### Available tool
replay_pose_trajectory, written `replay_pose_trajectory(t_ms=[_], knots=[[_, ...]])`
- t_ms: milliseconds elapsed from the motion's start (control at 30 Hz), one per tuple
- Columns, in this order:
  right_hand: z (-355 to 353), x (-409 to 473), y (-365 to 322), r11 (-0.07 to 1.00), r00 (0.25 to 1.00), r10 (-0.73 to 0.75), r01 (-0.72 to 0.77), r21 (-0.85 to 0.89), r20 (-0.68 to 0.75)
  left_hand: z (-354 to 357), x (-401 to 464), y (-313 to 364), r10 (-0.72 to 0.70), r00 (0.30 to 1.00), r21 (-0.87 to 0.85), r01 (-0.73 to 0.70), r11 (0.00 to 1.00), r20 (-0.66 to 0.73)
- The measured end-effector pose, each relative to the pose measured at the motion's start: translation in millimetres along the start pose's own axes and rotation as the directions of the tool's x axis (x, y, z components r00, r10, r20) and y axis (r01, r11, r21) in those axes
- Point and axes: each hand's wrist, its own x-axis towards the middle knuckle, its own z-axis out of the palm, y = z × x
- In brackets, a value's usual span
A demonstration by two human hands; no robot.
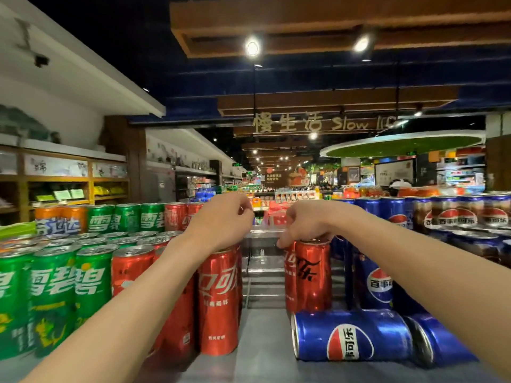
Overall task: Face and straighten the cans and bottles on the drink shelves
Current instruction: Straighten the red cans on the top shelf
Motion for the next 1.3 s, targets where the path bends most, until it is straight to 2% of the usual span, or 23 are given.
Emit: replay_pose_trajectory(t_ms=[167, 400, 600, 700, 767, 867, 1067, 1100, 1167, 1233, 1300], knots=[[-4.0, 10.8, -9.5, 0.986, 0.997, 0.031, -0.042, 0.161, 0.073, -11.6, 4.1, -9.1, -0.065, 0.985, 0.060, 0.056, 0.997, 0.159], [10.6, 27.3, -30.3, 0.897, 0.997, -0.015, -0.018, 0.441, 0.071, -9.1, 7.2, -22.8, -0.101, 0.972, 0.103, 0.081, 0.991, 0.211], [17.6, 39.6, -44.3, 0.905, 0.998, -0.032, 0.005, 0.425, 0.055, -10.9, 4.9, -28.1, -0.075, 0.970, 0.059, 0.063, 0.996, 0.233], [18.1, 33.9, -39.9, 0.923, 0.999, -0.036, 0.032, 0.384, 0.003, -12.4, -0.3, -23.5, -0.031, 0.987, -0.040, 0.038, 0.998, 0.157], [17.0, 23.5, -37.4, 0.947, 0.996, -0.051, 0.073, 0.314, -0.076, -13.1, -2.9, -18.7, -0.010, 0.996, -0.100, 0.019, 0.995, 0.086], [8.5, 1.9, -31.3, 0.979, 0.987, -0.074, 0.098, 0.179, -0.140, -13.4, -2.7, -4.7, 0.032, 0.995, -0.122, -0.020, 0.992, 0.092], [-9.8, -34.4, -9.4, 0.991, 0.998, 0.031, -0.024, -0.131, 0.056, -4.8, -6.5, 17.3, 0.094, 0.990, -0.209, -0.069, 0.975, 0.109], [-8.5, -36.3, -4.4, 0.992, 0.993, 0.063, -0.052, -0.112, 0.096, -3.6, -6.3, 18.3, 0.092, 0.990, -0.210, -0.067, 0.975, 0.110], [-1.9, -38.8, 4.3, 0.993, 0.983, 0.098, -0.106, 0.043, 0.153, -1.2, -7.4, 20.4, 0.087, 0.989, -0.201, -0.061, 0.978, 0.120], [4.0, -38.4, 11.6, 0.983, 0.992, 0.064, -0.081, 0.165, 0.107, -0.1, -9.1, 21.7, 0.091, 0.987, -0.196, -0.065, 0.978, 0.130], [8.6, -35.5, 14.7, 0.977, 0.999, 0.005, -0.013, 0.213, 0.040, -1.1, -10.6, 21.9, 0.099, 0.988, -0.202, -0.073, 0.977, 0.122]])
